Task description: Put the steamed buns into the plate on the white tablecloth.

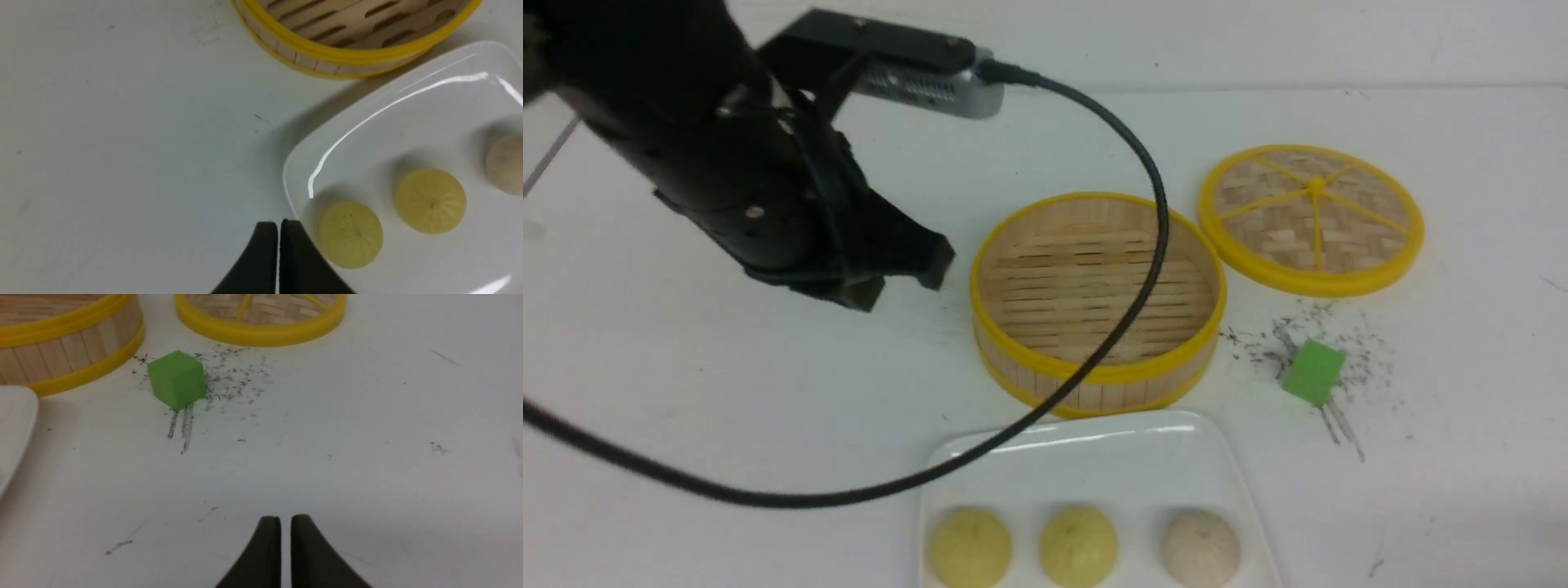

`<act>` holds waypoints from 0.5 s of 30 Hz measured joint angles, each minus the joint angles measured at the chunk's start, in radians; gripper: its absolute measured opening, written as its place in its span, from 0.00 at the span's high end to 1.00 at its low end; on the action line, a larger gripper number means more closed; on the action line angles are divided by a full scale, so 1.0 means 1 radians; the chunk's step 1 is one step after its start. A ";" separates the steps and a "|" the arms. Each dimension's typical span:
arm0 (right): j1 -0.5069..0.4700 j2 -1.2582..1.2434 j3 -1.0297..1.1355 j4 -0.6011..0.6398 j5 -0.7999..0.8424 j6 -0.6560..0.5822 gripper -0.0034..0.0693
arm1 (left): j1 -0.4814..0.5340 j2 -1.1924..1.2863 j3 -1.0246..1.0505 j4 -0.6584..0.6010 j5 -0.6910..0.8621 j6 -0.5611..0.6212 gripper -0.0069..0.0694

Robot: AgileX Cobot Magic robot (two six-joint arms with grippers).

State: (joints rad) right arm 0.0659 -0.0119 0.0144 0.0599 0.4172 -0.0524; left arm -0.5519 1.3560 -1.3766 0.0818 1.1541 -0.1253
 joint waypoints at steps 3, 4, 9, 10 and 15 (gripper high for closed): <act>-0.001 0.000 0.000 -0.001 0.000 0.000 0.86 | 0.000 -0.098 0.000 0.018 0.023 0.000 0.87; -0.001 0.000 0.000 -0.001 0.000 0.000 0.86 | 0.000 -0.127 0.000 0.024 0.035 0.000 0.87; -0.001 0.000 0.000 -0.001 0.000 0.000 0.84 | 0.000 -0.274 0.046 0.043 0.073 -0.002 0.87; -0.001 0.000 0.000 -0.001 -0.001 0.000 0.84 | 0.000 -0.306 0.067 0.043 0.069 -0.005 0.87; -0.001 0.000 0.000 -0.001 -0.001 0.000 0.84 | 0.000 -0.441 0.246 0.011 -0.023 -0.026 0.87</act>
State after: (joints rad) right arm 0.0647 -0.0119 0.0146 0.0589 0.4165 -0.0524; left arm -0.5519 0.9146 -1.1310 0.0927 1.1307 -0.1514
